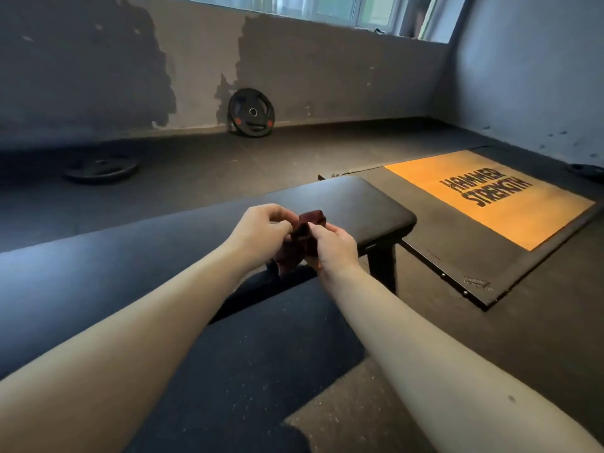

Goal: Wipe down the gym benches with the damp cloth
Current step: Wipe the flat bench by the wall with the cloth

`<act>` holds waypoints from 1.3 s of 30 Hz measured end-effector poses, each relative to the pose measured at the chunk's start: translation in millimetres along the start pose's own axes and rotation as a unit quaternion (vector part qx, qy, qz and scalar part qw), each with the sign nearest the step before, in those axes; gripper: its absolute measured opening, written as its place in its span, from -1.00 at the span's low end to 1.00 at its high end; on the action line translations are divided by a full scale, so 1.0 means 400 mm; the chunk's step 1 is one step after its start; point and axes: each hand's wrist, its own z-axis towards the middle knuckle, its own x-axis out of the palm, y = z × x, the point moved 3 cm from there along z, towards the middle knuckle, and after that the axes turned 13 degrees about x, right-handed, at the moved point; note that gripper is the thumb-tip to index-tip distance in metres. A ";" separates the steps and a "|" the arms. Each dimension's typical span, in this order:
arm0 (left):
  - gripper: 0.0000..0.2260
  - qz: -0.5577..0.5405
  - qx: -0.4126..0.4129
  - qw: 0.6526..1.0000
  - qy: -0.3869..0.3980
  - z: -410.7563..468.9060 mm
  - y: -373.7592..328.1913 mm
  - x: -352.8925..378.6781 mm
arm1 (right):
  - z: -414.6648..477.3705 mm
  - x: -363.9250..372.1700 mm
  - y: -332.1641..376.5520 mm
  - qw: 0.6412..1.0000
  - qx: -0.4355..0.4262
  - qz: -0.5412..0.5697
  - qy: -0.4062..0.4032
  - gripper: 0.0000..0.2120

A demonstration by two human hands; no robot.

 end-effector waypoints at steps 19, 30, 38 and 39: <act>-0.79 0.174 0.028 0.981 -0.078 0.218 -0.128 0.418 | 0.302 -0.300 0.171 0.989 0.017 0.104 0.106 -0.84; -0.81 0.140 0.073 0.985 -0.070 0.277 -0.132 0.557 | 0.369 -0.460 0.197 0.991 -0.047 0.099 0.073 -0.90; -0.81 0.287 0.101 0.952 0.025 0.330 -0.076 0.678 | 0.431 -0.665 0.199 0.977 -0.114 0.097 -0.149 -0.85; -0.78 0.312 0.091 0.946 0.021 0.339 -0.065 0.680 | 0.439 -0.674 0.200 0.973 -0.117 0.090 -0.175 -0.86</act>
